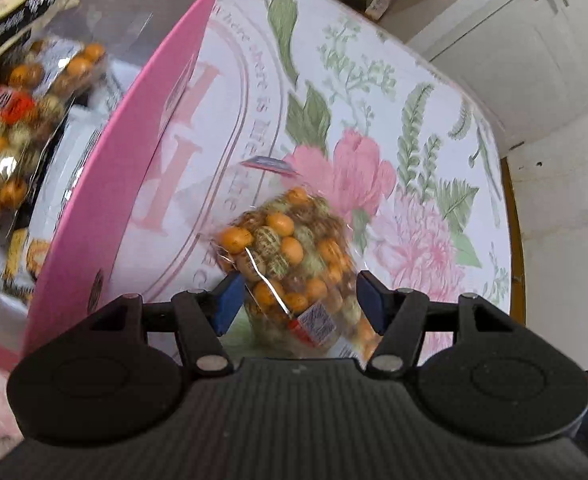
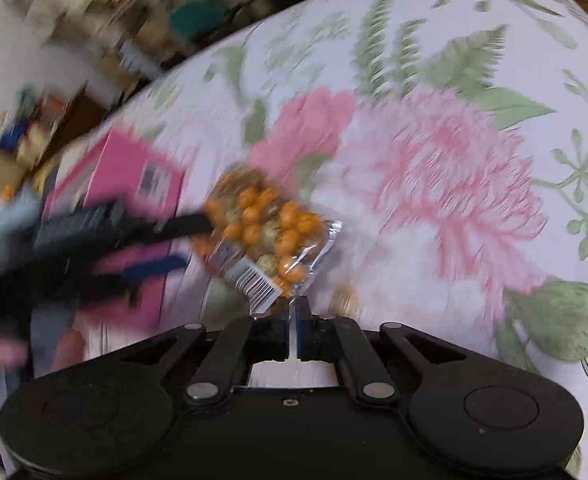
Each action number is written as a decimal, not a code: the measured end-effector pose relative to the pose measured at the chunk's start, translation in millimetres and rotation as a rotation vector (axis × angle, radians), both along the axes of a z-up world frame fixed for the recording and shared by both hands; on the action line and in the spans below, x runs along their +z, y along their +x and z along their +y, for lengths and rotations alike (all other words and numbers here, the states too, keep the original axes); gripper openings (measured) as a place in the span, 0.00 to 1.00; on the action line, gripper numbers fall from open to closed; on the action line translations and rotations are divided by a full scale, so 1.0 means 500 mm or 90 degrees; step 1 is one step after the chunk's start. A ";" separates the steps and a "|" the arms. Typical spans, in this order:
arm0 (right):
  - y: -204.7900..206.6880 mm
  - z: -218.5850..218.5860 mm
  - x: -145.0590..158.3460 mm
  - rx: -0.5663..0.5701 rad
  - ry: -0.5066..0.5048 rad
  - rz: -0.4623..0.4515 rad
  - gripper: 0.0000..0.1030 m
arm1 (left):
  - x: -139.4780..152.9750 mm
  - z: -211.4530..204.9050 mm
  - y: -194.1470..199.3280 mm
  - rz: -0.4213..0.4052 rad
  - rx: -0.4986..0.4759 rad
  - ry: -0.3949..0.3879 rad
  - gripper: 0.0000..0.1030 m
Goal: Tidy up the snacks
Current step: 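Grasp the peanut bag with the left gripper while the right grasps it too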
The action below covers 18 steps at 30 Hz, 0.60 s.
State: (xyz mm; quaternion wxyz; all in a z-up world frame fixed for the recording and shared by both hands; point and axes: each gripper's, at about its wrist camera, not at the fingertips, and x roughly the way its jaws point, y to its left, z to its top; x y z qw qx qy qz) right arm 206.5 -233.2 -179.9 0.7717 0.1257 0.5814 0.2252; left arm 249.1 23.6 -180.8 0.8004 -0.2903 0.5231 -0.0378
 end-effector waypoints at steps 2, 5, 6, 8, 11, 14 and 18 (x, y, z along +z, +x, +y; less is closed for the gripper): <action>-0.018 0.027 0.015 0.086 -0.065 0.007 0.19 | -0.001 -0.005 0.008 0.027 -0.039 0.004 0.59; -0.047 0.057 0.059 0.185 -0.152 -0.093 0.30 | 0.003 -0.013 0.004 0.031 -0.060 0.026 0.59; -0.048 0.059 0.069 0.194 -0.157 -0.120 0.44 | 0.003 -0.018 0.001 0.033 -0.067 0.034 0.59; -0.041 0.063 0.082 0.217 -0.147 -0.170 0.61 | -0.002 -0.021 -0.004 0.049 -0.076 0.031 0.60; -0.020 0.091 0.062 0.277 -0.136 -0.192 0.73 | -0.020 -0.023 -0.012 0.069 -0.073 0.012 0.60; -0.001 0.117 0.015 0.308 -0.167 -0.210 0.93 | -0.038 -0.024 -0.016 0.072 -0.070 0.017 0.60; 0.016 0.130 -0.040 0.342 -0.198 -0.229 0.93 | -0.059 -0.020 -0.023 0.058 -0.052 -0.008 0.58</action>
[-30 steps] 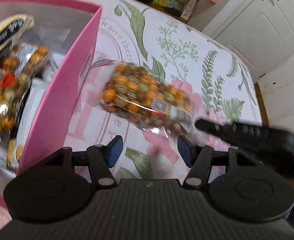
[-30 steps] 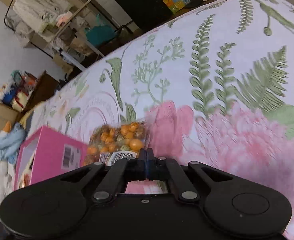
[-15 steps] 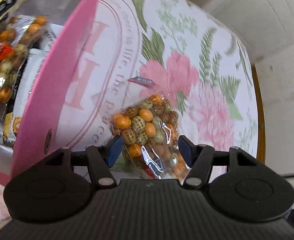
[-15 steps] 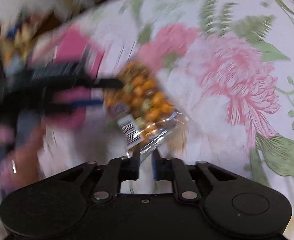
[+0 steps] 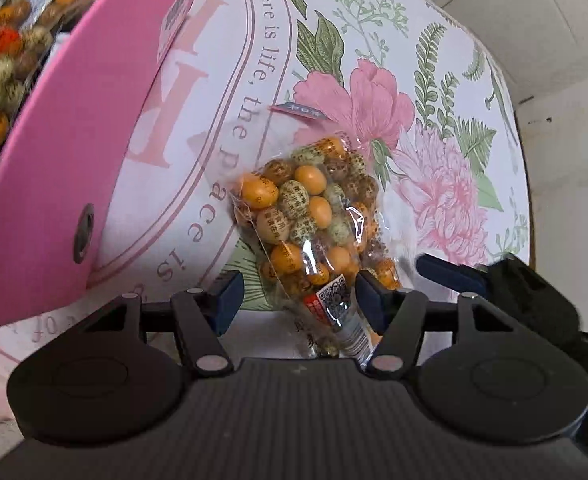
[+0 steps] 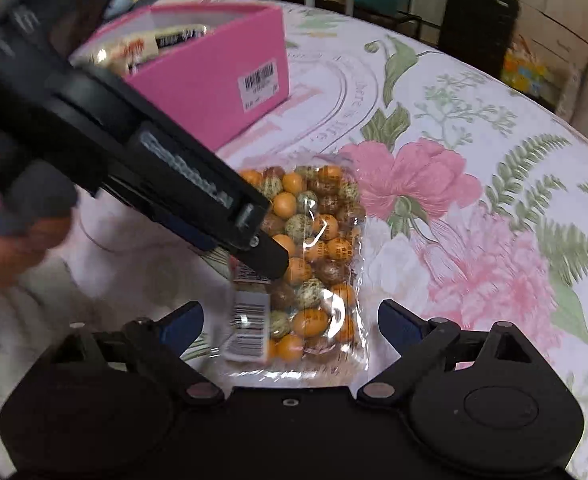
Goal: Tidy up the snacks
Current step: 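Grasp the peanut bag with the left gripper while the right grasps it too, then carry the peanut bag with both grippers over the pink box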
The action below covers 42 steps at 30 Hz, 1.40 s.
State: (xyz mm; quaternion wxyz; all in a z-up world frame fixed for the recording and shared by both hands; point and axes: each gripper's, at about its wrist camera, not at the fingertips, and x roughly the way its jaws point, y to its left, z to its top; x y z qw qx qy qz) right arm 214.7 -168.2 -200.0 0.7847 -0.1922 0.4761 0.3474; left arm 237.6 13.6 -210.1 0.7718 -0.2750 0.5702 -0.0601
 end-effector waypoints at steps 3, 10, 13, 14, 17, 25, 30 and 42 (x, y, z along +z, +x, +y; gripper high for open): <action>0.012 0.003 -0.036 -0.011 0.000 -0.003 0.97 | -0.006 -0.008 -0.003 -0.022 0.000 -0.003 0.57; 0.000 0.009 -0.059 -0.034 0.046 -0.074 1.00 | -0.005 -0.047 -0.021 -0.087 -0.026 0.038 0.56; -0.002 0.014 -0.048 -0.046 0.055 -0.072 0.83 | 0.010 -0.068 -0.022 -0.106 -0.071 0.076 0.53; 0.000 0.014 -0.040 -0.059 0.053 -0.059 0.82 | 0.017 -0.073 -0.021 -0.104 -0.077 0.078 0.53; -0.002 0.003 -0.021 -0.091 0.055 -0.025 0.80 | 0.031 -0.080 -0.021 -0.091 -0.099 0.068 0.53; -0.032 -0.016 0.041 -0.184 0.073 0.011 0.80 | 0.097 -0.097 -0.035 -0.095 -0.163 0.086 0.53; -0.062 -0.007 0.064 -0.223 0.071 -0.005 0.80 | 0.125 -0.099 -0.053 -0.102 -0.188 0.097 0.53; -0.112 0.039 0.180 -0.227 0.096 -0.050 0.80 | 0.266 -0.047 -0.084 -0.125 -0.245 0.124 0.54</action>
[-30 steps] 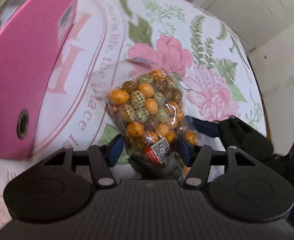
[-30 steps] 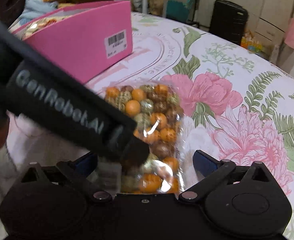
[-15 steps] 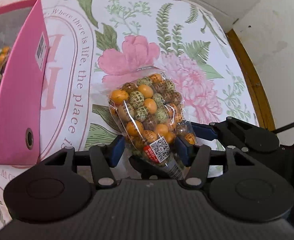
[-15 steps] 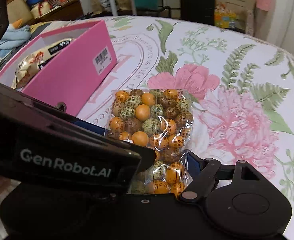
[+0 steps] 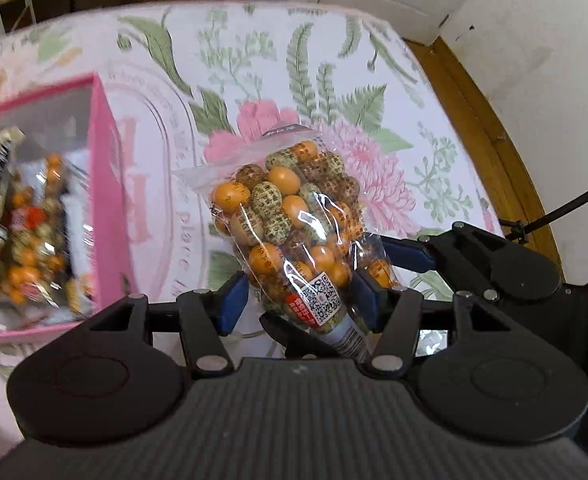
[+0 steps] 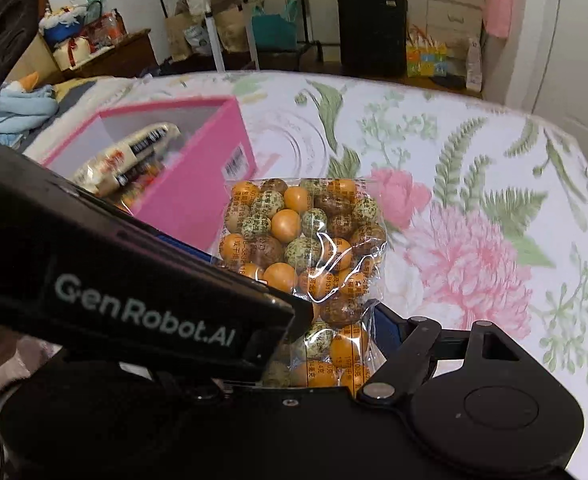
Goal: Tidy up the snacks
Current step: 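Carry the peanut bag with both grippers over the pink box, then open both grippers to drop the peanut bag into the box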
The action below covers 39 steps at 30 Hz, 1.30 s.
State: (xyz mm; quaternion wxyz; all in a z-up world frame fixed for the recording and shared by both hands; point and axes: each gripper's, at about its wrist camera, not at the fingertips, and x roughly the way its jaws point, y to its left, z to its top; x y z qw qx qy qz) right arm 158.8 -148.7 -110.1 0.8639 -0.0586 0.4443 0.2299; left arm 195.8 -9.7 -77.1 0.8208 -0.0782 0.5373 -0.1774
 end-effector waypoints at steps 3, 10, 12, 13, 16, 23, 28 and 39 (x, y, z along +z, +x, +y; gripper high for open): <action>0.000 0.026 0.049 0.014 -0.001 -0.030 0.79 | 0.045 0.038 -0.006 -0.040 0.021 -0.009 0.56; 0.017 0.136 0.104 0.065 -0.015 -0.111 0.78 | 0.093 0.170 -0.018 -0.107 0.090 -0.036 0.56; 0.023 0.172 0.111 0.090 -0.014 -0.123 0.78 | 0.098 0.217 -0.024 -0.117 0.115 -0.046 0.55; 0.026 0.190 0.114 0.106 -0.011 -0.127 0.78 | 0.100 0.241 -0.027 -0.122 0.127 -0.051 0.55; 0.046 0.245 0.113 0.167 -0.006 -0.149 0.78 | 0.097 0.314 -0.028 -0.132 0.169 -0.070 0.54; 0.099 0.344 0.078 0.276 0.033 -0.125 0.79 | 0.045 0.436 -0.015 -0.102 0.262 -0.089 0.54; 0.127 0.383 0.040 0.355 -0.004 -0.118 0.79 | -0.012 0.464 0.011 -0.054 0.286 -0.089 0.53; 0.124 0.379 0.026 0.345 -0.073 -0.153 0.87 | -0.029 0.417 0.025 -0.064 0.250 -0.005 0.56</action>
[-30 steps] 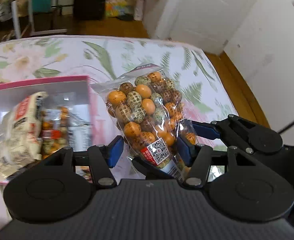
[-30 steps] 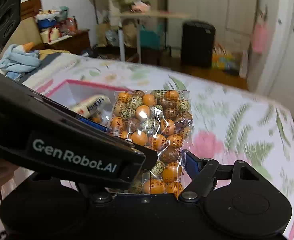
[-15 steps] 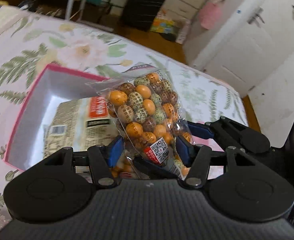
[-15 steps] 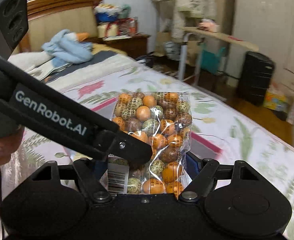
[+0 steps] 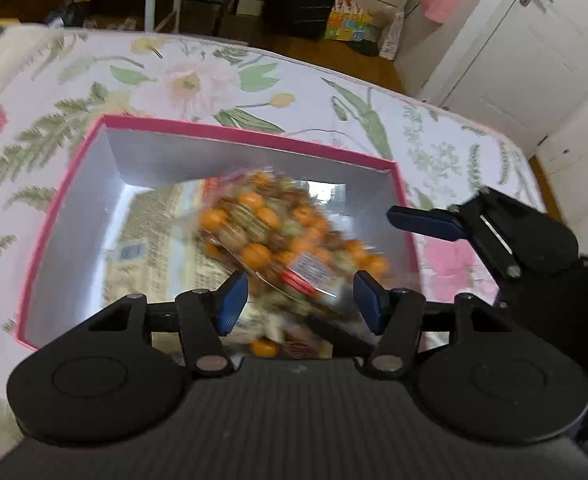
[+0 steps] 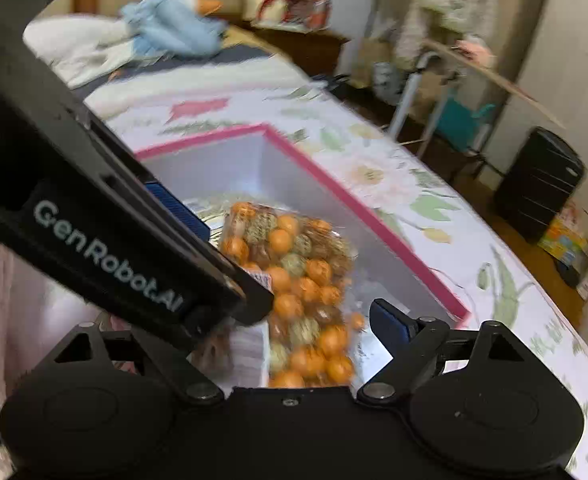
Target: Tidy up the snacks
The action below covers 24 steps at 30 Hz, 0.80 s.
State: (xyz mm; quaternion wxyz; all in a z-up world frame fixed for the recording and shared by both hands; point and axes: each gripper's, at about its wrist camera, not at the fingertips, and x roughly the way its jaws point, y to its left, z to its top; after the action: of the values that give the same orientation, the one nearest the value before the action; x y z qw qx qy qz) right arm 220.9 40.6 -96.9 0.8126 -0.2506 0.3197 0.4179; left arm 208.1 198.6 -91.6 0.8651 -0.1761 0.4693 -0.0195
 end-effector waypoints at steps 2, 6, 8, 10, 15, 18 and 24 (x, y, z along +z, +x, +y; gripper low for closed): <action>-0.012 -0.032 0.013 -0.040 0.031 0.008 0.87 | 0.004 -0.002 -0.006 0.001 0.003 -0.007 0.56; -0.045 -0.100 0.023 -0.132 0.100 0.048 0.87 | 0.004 -0.017 -0.012 0.005 -0.012 -0.011 0.56; -0.063 -0.133 0.027 -0.177 0.137 0.068 0.87 | -0.002 -0.027 -0.013 0.014 -0.018 -0.021 0.56; -0.072 -0.160 0.024 -0.219 0.163 0.087 0.87 | -0.002 -0.041 -0.018 0.012 -0.024 -0.012 0.56; -0.112 -0.207 0.032 -0.278 0.177 0.079 0.87 | 0.020 -0.074 -0.035 -0.002 -0.046 -0.010 0.56; -0.132 -0.233 0.042 -0.307 0.176 0.070 0.87 | 0.039 -0.093 -0.050 -0.018 -0.064 -0.008 0.56; -0.161 -0.266 0.077 -0.350 0.173 0.055 0.87 | 0.072 -0.123 -0.087 -0.034 -0.087 -0.003 0.56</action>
State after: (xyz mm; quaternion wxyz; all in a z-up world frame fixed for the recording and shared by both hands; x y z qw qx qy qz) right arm 140.4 -92.2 -58.4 0.9071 -0.0255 0.3508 0.2313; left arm 164.8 136.9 -55.5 0.8734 -0.1450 0.4571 -0.0846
